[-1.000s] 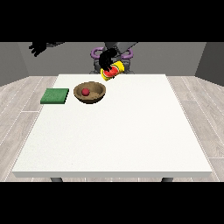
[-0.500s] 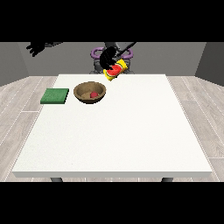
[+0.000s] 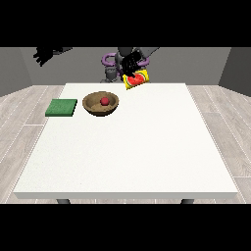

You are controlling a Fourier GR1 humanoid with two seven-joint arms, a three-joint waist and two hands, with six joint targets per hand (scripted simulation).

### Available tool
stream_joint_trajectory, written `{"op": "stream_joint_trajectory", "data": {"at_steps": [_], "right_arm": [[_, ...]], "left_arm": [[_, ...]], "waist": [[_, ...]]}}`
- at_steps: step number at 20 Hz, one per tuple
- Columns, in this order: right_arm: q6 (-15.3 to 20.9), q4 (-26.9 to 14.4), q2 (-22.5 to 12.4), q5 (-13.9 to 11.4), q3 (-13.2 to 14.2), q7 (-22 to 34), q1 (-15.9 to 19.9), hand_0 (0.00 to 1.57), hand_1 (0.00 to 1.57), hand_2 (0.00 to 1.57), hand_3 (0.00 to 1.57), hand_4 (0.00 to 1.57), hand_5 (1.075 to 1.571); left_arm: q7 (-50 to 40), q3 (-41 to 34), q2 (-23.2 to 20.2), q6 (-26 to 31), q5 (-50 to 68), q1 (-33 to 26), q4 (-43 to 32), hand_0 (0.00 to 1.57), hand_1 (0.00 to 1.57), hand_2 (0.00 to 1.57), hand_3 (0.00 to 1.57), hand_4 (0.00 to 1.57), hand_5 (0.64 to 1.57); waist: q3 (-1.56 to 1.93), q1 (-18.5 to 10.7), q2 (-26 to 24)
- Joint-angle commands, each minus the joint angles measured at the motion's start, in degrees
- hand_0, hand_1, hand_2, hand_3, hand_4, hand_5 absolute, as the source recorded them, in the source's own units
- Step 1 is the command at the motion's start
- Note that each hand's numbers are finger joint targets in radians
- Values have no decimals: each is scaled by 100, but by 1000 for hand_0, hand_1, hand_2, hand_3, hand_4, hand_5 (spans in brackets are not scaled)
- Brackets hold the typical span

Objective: Pick the cup and pour the ball into the bowl, then pick the bowl and place it on the pad

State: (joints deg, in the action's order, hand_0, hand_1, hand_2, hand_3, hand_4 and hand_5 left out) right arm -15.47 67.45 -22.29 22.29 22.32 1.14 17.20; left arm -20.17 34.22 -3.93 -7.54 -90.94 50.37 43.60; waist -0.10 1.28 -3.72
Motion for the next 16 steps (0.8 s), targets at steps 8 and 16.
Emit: {"op": "stream_joint_trajectory", "data": {"at_steps": [8,16], "right_arm": [[519,279,302,-124,-32,2,-101,0,0,0,0,552,1566],[790,457,664,-286,-345,-125,443,0,0,0,258,578,1566]], "left_arm": [[929,-1909,282,-1709,2908,-1778,983,701,701,1571,1229,1134,1559],[2194,-2069,388,-1716,7161,-2801,2477,0,0,0,0,872,1477]], "waist": [[-36,-746,235],[-84,-527,1093]]}}
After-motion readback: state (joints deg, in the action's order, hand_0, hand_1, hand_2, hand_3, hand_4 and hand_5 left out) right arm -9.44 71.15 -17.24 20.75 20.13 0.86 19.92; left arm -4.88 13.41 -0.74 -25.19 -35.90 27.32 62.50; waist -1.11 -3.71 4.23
